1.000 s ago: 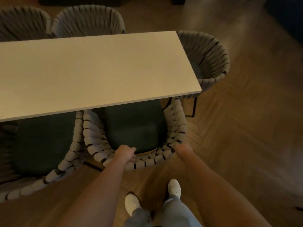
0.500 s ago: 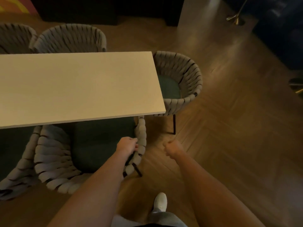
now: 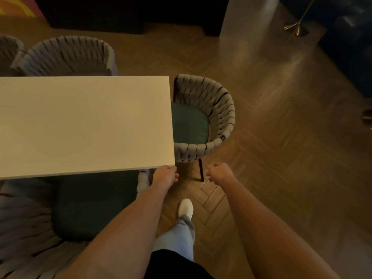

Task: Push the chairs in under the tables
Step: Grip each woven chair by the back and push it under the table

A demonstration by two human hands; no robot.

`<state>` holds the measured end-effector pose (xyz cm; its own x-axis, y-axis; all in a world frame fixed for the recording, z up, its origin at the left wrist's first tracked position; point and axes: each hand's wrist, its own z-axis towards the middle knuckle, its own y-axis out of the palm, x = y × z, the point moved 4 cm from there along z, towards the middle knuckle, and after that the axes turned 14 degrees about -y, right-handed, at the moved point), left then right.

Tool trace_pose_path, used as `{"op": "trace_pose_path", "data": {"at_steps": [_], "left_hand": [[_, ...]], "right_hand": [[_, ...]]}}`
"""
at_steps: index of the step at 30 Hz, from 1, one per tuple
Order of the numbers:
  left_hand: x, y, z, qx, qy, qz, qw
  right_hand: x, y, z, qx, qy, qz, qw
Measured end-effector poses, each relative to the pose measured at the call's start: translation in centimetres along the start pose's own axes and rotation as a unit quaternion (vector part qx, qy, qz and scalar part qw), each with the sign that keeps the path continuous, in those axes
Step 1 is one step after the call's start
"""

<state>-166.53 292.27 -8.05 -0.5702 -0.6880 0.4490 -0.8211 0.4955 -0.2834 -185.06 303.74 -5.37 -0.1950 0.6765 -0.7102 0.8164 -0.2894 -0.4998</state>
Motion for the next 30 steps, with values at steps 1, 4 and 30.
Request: {"op": "trace_pose_path", "data": {"at_steps": [1,4,30], "left_hand": [[1.3,0.9,1.0,0.005,-0.005,-0.012,1.0],[5.4,3.7,3.7,0.009,-0.038,-0.031,0.999],[25.2,16.6,14.0,0.122,-0.19,-0.333,0.916]], "right_hand": [[-0.5,-1.0,1.7,-0.001,-0.005,-0.005,1.0],[-1.8,-4.2,7.5,-0.008,-0.017,-0.033,0.999],[-12.1,-17.6,43.9,-0.222,-0.051,-0.088,0.97]]}}
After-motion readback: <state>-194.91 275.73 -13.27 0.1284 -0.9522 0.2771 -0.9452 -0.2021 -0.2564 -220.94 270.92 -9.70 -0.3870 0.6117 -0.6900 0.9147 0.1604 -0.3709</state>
